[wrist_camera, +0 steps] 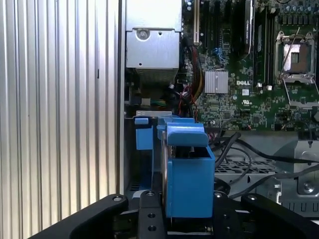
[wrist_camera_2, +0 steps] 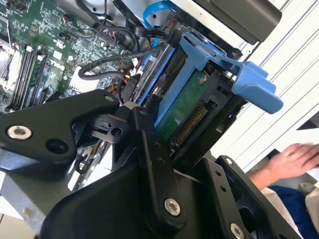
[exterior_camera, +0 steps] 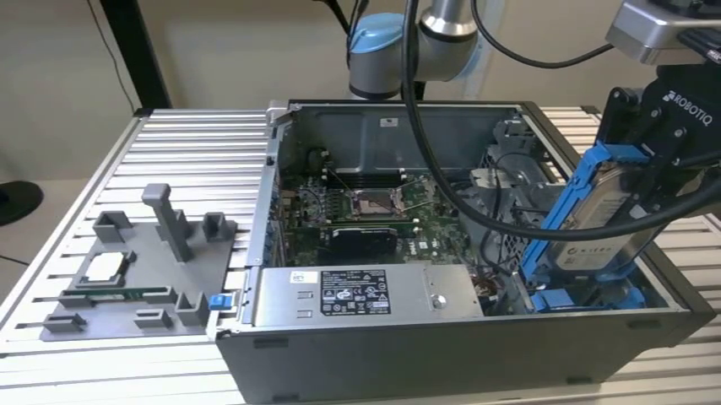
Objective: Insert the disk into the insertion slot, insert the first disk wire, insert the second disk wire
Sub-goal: 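Insert the disk into the insertion slot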
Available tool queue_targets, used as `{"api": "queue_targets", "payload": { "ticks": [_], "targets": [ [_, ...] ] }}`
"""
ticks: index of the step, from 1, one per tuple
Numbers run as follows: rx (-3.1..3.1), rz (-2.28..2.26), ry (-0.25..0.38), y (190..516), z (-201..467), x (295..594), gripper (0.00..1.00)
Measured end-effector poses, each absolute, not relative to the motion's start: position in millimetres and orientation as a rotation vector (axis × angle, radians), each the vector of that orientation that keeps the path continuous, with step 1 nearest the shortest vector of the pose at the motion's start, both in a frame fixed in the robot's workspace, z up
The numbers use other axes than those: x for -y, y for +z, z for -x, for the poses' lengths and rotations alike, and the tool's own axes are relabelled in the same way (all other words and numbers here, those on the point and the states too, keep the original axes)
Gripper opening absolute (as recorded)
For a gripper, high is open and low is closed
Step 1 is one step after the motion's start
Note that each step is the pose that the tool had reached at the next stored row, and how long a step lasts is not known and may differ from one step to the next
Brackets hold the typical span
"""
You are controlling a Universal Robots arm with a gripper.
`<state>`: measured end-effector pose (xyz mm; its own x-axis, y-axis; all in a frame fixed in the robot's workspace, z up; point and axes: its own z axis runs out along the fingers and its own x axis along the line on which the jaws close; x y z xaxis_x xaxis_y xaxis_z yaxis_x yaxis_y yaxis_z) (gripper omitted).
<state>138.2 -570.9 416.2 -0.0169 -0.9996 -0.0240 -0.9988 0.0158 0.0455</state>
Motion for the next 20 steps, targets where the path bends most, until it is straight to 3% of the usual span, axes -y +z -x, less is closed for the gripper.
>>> {"api": "queue_targets", "payload": {
  "ticks": [20],
  "targets": [
    [2.192,-2.252,-0.093,412.1,-138.9,570.8,0.00]
  ]
}}
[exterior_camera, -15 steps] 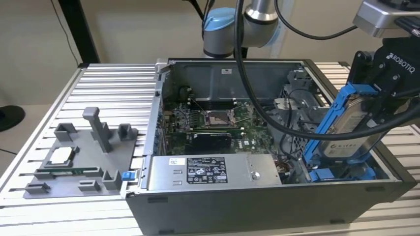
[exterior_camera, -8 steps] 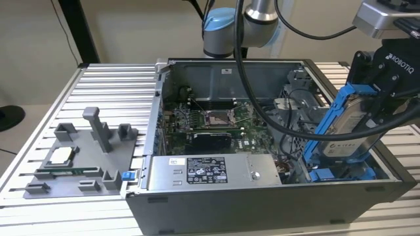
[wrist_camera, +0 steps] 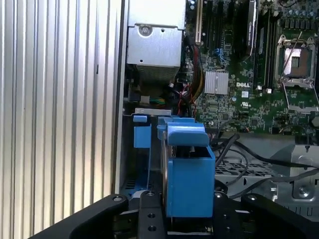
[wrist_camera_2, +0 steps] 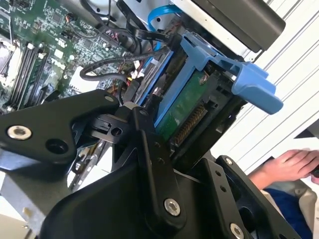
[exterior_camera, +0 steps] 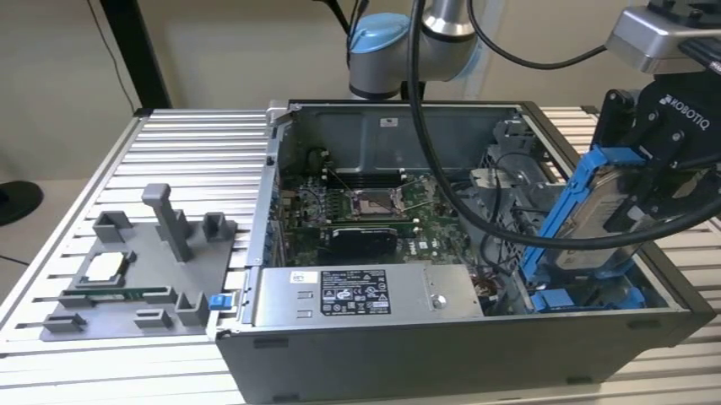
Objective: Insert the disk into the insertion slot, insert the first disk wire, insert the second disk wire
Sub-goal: 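Insert the disk into the insertion slot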
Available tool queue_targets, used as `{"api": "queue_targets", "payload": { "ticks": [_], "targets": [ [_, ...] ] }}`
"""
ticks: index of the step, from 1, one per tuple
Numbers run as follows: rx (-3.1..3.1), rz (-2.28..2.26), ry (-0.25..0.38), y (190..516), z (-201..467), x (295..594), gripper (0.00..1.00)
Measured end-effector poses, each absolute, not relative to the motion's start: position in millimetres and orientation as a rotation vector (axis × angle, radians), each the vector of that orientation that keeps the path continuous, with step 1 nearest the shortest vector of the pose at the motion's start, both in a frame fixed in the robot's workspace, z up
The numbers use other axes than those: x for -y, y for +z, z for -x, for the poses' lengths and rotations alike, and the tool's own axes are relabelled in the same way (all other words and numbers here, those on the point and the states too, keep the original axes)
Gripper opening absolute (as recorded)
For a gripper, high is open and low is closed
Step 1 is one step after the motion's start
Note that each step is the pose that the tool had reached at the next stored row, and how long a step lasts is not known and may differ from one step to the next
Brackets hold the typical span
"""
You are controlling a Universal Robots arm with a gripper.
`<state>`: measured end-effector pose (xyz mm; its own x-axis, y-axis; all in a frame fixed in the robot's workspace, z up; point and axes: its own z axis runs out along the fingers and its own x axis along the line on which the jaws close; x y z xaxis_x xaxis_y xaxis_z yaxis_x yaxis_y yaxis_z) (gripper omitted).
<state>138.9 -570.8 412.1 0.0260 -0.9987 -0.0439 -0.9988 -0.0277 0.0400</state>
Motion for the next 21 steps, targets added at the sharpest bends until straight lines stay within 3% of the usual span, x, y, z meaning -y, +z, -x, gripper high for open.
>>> {"api": "queue_targets", "payload": {
  "ticks": [21],
  "targets": [
    [-2.216,2.272,0.171,427,-142,577,0.00]
  ]
}}
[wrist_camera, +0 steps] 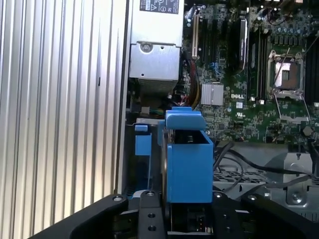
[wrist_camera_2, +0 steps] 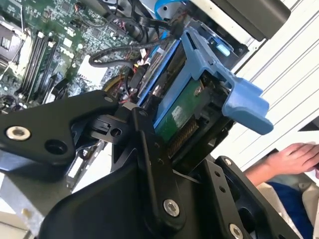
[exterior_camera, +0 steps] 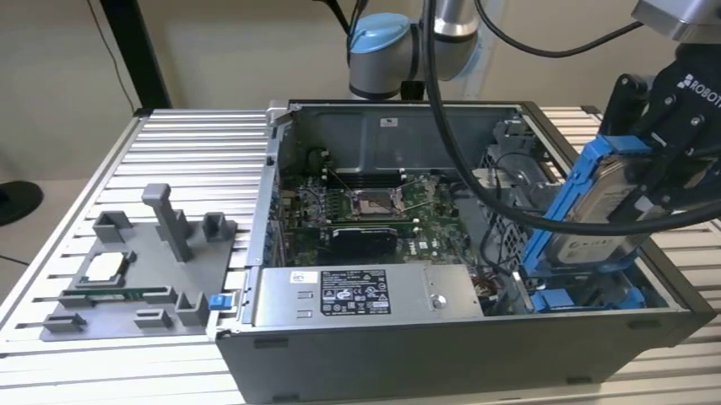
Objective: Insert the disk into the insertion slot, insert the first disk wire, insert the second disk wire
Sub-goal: 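Insert the disk into the insertion slot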
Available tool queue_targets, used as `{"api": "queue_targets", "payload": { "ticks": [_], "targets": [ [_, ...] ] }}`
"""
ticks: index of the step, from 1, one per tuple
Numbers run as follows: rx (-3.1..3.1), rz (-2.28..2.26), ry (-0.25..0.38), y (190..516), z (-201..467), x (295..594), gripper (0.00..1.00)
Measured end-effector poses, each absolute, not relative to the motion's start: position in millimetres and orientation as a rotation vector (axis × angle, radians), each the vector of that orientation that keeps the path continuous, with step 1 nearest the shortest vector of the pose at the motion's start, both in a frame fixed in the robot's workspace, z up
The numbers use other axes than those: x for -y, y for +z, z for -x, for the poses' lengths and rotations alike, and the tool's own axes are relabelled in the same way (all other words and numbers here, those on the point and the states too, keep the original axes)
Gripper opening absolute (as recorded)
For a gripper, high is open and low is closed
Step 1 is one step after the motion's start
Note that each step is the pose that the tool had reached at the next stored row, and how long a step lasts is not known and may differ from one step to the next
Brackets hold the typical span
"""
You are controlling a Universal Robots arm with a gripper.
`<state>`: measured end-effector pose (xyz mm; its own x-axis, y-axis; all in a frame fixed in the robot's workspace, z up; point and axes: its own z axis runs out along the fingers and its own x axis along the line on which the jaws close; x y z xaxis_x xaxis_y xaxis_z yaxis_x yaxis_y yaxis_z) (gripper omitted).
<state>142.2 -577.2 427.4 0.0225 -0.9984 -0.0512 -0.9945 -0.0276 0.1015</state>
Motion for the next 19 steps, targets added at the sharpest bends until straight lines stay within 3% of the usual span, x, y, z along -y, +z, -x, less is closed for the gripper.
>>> {"api": "queue_targets", "payload": {
  "ticks": [10,19],
  "targets": [
    [2.155,-2.209,-0.191,427,-145,601,0.00],
    [2.165,-2.206,-0.201,420,-146,594,0.00]
  ]
}}
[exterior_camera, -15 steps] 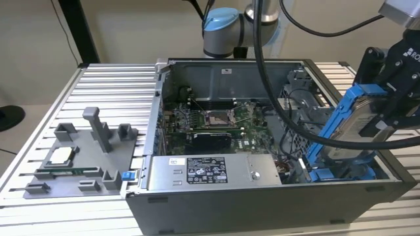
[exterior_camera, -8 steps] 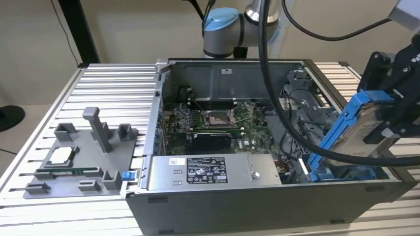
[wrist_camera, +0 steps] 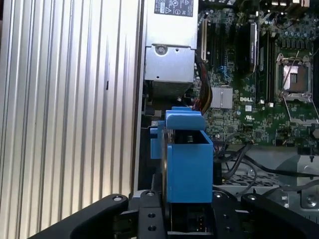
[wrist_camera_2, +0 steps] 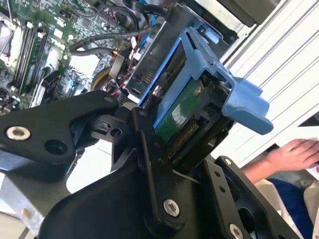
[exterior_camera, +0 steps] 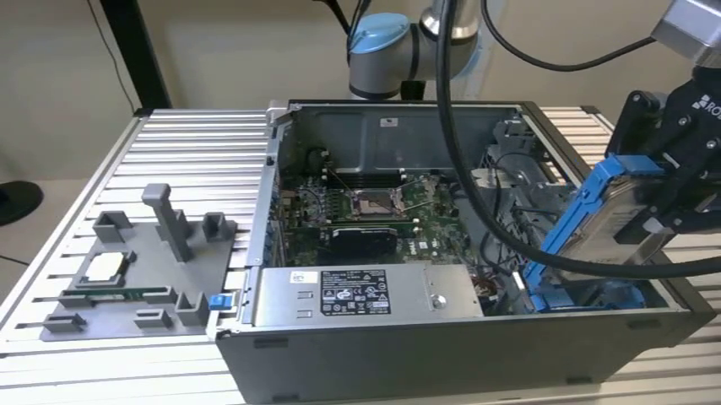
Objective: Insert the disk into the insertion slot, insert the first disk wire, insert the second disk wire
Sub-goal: 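Insert the disk into the insertion slot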
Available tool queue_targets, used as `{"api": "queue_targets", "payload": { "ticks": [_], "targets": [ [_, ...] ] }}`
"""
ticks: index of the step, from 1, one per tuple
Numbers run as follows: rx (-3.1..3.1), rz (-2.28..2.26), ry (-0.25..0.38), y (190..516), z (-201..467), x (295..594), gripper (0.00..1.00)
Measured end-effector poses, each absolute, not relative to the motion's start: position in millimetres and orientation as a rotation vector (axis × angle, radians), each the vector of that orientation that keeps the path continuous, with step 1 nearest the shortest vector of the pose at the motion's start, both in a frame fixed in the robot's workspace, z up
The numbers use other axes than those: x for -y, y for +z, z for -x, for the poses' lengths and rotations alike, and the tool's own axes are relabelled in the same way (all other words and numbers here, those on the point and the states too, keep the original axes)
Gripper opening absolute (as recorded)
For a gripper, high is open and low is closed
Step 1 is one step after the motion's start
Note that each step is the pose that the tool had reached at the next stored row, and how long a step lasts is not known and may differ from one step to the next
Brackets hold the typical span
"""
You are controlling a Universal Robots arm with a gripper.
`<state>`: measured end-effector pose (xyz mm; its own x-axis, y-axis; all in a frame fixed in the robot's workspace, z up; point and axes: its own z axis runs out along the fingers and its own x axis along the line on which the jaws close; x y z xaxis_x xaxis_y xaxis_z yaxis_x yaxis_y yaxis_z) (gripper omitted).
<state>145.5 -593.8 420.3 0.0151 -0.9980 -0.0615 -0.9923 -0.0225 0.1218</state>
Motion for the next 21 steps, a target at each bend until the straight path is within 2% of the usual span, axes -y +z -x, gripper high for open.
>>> {"api": "queue_targets", "payload": {
  "ticks": [9,21],
  "targets": [
    [2.179,-2.219,-0.232,416,-152,590,0.00],
    [2.203,-2.202,-0.240,407,-152,589,0.00]
  ]
}}
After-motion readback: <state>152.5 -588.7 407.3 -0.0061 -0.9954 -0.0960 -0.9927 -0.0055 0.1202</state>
